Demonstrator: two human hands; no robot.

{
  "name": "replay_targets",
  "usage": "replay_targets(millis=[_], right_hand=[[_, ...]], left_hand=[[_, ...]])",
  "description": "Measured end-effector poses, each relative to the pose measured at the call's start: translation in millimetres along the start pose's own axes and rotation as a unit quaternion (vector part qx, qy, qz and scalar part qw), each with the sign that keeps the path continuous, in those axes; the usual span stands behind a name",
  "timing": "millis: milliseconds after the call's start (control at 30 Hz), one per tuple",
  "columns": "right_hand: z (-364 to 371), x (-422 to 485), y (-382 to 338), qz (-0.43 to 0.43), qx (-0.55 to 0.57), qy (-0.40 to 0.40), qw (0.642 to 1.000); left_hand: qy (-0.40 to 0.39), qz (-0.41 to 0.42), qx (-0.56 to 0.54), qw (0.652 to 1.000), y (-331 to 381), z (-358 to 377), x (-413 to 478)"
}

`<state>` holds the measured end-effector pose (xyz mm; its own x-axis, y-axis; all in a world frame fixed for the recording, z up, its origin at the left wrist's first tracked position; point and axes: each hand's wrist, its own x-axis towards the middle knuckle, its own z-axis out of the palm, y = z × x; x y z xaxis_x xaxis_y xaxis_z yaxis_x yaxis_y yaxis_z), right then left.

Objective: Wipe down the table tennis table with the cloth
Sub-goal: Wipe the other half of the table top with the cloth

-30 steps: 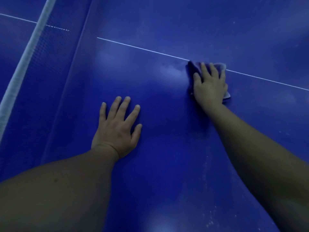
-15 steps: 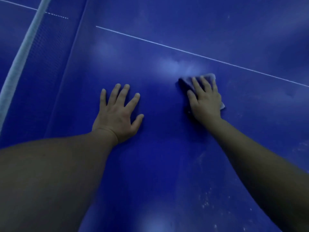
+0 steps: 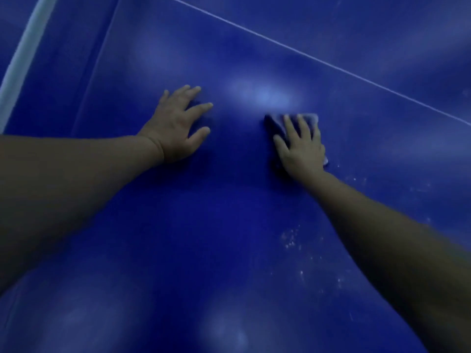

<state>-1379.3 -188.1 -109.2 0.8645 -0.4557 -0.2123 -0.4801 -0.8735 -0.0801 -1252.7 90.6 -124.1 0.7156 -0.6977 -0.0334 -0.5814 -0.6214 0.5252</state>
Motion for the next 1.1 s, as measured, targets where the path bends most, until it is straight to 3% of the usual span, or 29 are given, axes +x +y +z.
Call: replay_targets(millis=[100, 167, 300, 400, 533, 633, 700, 833, 933, 1000, 1100], right_hand=[[8, -25, -17, -0.001, 0.049, 0.028, 0.998], [24, -85, -18, -0.058, 0.037, 0.045, 0.997], [47, -219, 10, -0.227, 0.008, -0.025, 0.973], [34, -178, 43, -0.337, -0.026, -0.054, 0.940], [22, -82, 12, -0.190, 0.011, -0.007, 0.982], [32, -73, -19, -0.117, 0.043, 0.016, 0.992], [45, -121, -18, -0.156, 0.034, 0.027, 0.987], [63, -254, 28, -0.345, -0.001, -0.026, 0.938], [53, -220, 61, -0.442, -0.028, -0.055, 0.895], [42, -176, 56, -0.389, -0.017, -0.043, 0.920], [41, -131, 17, -0.230, 0.015, -0.018, 0.973]], left_hand=[[-0.003, -0.002, 0.051, 0.999, 29, 18, -50], [-0.011, -0.031, 0.072, 0.997, 55, 34, -95], [-0.051, -0.094, 0.118, 0.987, 84, 63, -172], [-0.057, -0.092, 0.158, 0.982, 86, 71, -187], [-0.043, -0.080, 0.158, 0.983, 85, 71, -185], [-0.039, -0.081, 0.158, 0.983, 85, 71, -185], [-0.040, -0.080, 0.159, 0.983, 85, 71, -184], [-0.044, -0.086, 0.162, 0.982, 84, 71, -184], [-0.052, -0.085, 0.168, 0.981, 86, 70, -183], [-0.053, -0.087, 0.177, 0.979, 86, 70, -183], [-0.057, -0.077, 0.197, 0.976, 88, 69, -184]])
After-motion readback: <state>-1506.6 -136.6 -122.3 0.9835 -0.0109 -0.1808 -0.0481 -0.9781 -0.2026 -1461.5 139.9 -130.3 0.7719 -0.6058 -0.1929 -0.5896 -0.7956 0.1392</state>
